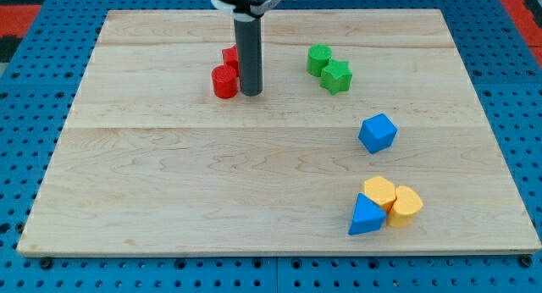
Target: Move your arm towards the center left of the board
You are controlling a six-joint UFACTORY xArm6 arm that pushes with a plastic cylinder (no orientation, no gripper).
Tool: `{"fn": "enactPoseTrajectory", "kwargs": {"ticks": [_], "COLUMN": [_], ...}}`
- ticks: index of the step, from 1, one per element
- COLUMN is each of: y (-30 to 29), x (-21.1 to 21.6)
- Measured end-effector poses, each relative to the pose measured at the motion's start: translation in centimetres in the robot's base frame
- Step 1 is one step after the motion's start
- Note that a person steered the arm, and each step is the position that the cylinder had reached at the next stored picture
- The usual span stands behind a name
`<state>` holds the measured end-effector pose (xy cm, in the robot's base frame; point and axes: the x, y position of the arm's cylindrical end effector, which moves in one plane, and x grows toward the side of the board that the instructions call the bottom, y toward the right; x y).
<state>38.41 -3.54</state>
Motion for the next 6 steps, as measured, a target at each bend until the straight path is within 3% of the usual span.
{"fn": "enactPoseTrajectory", "kwargs": {"ticks": [2, 5, 6], "y": [-9.2, -17.0, -10.7], "x": [2.9, 2.4, 1.1]}}
